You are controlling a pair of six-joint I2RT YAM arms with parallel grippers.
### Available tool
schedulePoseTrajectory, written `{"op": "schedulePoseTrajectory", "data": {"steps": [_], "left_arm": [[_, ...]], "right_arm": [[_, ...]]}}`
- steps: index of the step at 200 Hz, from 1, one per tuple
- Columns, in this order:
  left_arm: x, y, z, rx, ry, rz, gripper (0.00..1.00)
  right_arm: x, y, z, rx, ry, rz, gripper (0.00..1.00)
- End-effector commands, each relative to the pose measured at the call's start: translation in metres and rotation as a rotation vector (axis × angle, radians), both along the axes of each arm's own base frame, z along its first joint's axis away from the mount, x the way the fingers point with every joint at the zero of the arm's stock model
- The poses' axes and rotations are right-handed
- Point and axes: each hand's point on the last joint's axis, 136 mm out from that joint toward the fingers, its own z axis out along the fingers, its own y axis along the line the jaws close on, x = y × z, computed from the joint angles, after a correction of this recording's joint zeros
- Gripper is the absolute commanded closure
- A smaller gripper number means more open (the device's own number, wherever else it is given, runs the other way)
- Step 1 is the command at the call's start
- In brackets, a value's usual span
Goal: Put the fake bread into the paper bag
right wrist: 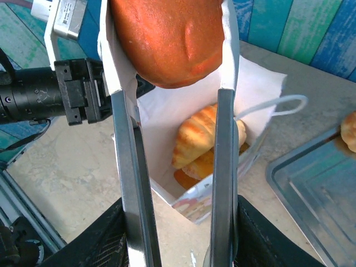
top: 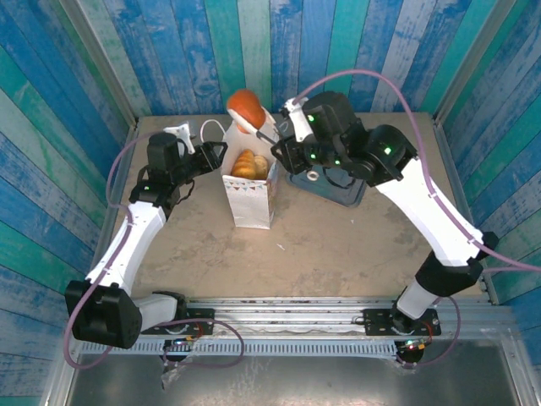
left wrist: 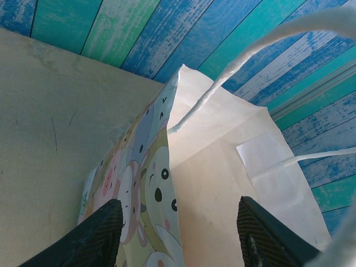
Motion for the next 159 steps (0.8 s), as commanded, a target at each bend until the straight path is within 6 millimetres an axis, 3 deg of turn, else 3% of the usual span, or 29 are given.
{"op": "schedulePoseTrajectory", "data": {"steps": [1,79,159], "left_arm": [[0.004,-0.002,-0.008,0.007,0.005,-0.006,0.43],[0.005,-0.005,-0.01,0.003,0.008,-0.024,0.55],[0.005,-0.003,-0.013,0.005,0.002,-0.009,0.61]], "right_arm": [[0.009,0.006,0.008,0.022,-0.03,-0.037,0.54],[0.019,0.016,-0.046,-0.118,0.064,-0.041,0.54],[0.031,0.011,-0.077,-0.247,0.088,-0.08,0.53]]}}
